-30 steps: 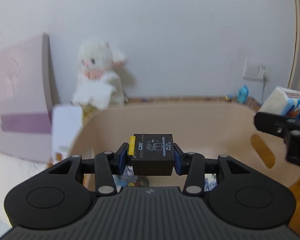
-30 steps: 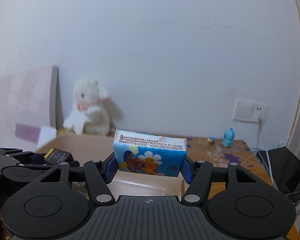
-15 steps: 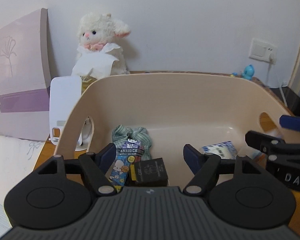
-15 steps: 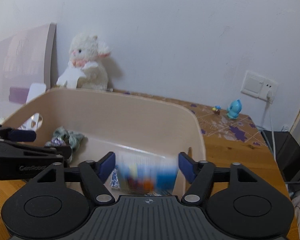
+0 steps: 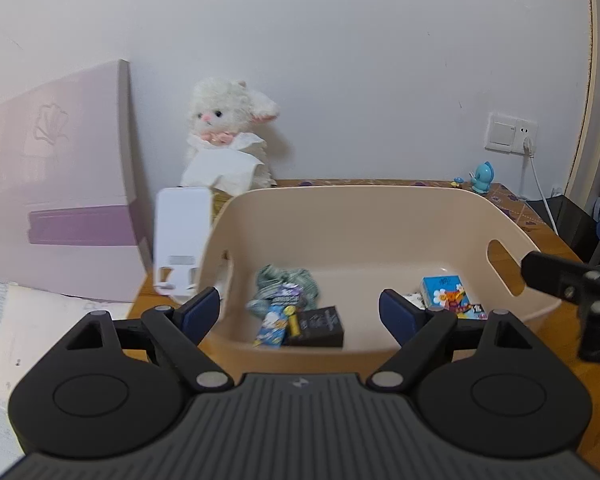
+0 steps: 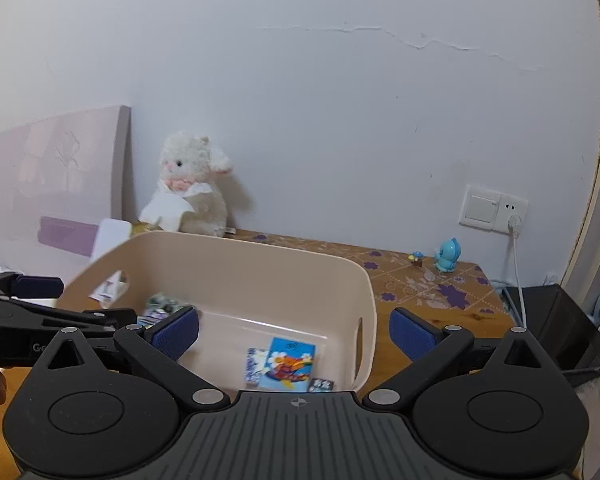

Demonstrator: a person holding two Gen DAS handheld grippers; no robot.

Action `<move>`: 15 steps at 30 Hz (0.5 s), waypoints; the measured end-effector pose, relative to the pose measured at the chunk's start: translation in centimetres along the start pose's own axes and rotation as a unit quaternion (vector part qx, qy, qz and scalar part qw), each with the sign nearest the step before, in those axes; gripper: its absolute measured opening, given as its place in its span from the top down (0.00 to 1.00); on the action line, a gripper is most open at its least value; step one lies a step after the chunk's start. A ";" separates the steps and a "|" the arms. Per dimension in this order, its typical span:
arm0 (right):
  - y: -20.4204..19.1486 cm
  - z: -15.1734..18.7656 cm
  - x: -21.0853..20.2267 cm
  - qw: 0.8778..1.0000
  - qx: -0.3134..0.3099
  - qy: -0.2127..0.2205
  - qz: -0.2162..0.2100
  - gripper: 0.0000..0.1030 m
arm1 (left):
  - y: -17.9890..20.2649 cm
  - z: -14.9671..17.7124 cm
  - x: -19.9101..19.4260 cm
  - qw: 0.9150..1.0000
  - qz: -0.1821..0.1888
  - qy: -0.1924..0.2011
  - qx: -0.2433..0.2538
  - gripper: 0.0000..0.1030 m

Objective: Organize objects

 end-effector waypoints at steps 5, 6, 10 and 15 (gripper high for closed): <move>-0.2 1.2 -2.8 1.000 0.018 -0.005 -0.013 0.00 | -0.7 1.6 -3.1 1.000 -0.010 -0.001 0.007 0.15; -0.3 1.5 -3.4 1.000 0.021 -0.007 -0.014 0.00 | -0.8 2.1 -3.7 1.000 -0.011 -0.003 0.009 0.15; -0.3 3.4 -5.3 1.000 0.027 -0.010 -0.013 0.00 | -1.1 4.3 -5.9 1.000 -0.018 -0.009 0.015 0.15; -0.3 5.6 -7.2 0.999 0.031 -0.022 -0.011 0.00 | -1.6 6.8 -8.1 0.999 -0.024 -0.020 0.019 0.15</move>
Point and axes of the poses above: each gripper's, at about its wrist camera, not at the fingertips, and x roughly the way its jaws point, y to its right, z to its underside, the point moved 6 cm from there along x, roughly the way its jaws point, and after that the axes turned 2 degrees about y, right-handed, at the moved point
